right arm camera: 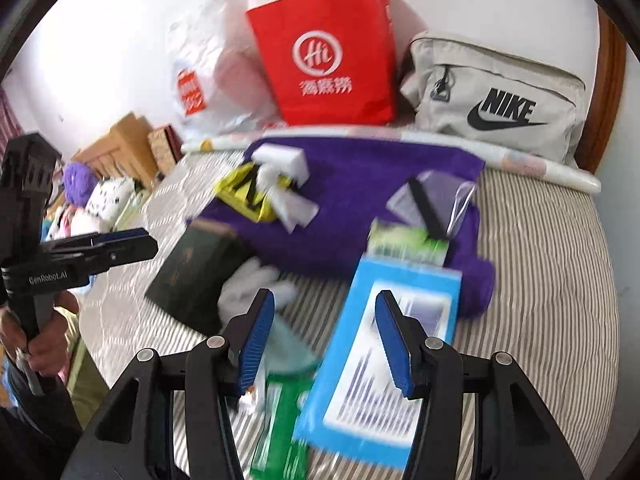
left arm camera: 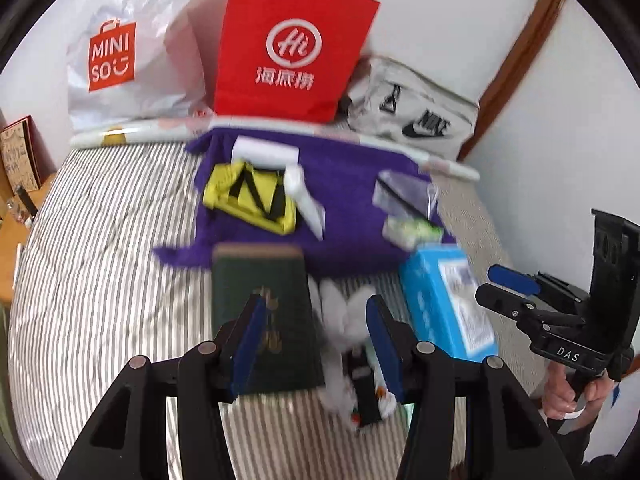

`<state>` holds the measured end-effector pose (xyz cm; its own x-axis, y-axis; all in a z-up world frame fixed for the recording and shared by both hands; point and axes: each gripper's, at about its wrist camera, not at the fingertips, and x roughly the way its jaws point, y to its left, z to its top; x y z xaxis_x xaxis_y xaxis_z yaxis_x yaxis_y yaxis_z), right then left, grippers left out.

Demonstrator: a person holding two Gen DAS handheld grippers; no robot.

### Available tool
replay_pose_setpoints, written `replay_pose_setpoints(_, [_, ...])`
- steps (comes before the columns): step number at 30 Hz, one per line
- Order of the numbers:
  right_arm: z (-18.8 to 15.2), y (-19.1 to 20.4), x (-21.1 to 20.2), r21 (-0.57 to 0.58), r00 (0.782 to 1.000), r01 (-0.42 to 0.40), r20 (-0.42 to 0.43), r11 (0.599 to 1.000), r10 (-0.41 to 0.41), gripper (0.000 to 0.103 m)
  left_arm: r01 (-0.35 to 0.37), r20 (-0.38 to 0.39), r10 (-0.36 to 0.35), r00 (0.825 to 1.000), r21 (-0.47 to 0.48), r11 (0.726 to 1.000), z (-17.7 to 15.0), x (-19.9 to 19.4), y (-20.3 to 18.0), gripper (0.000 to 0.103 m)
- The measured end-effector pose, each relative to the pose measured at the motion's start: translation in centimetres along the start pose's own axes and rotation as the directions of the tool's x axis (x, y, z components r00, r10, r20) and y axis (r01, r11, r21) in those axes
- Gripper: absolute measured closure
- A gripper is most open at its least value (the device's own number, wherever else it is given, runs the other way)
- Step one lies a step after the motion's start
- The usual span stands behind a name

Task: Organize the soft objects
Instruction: 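Move both tools back to the pile beside the green tin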

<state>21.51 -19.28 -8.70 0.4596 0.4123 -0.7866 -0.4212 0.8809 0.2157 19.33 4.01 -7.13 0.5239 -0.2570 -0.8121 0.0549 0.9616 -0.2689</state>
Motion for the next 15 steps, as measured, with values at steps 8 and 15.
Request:
replay_pose_setpoints(8, [-7.0, 3.3, -1.4, -0.038, 0.997, -0.062, -0.047, 0.997, 0.061, 0.051, 0.013, -0.012, -0.013, 1.000, -0.022, 1.000, -4.7, -1.3, 0.1, 0.053])
replay_pose_setpoints(15, [-12.2, 4.6, 0.1, -0.019, 0.994, -0.026, -0.103, 0.999, 0.024, 0.051, 0.028, -0.018, -0.029, 0.999, -0.014, 0.999, -7.7, -1.3, -0.3, 0.052])
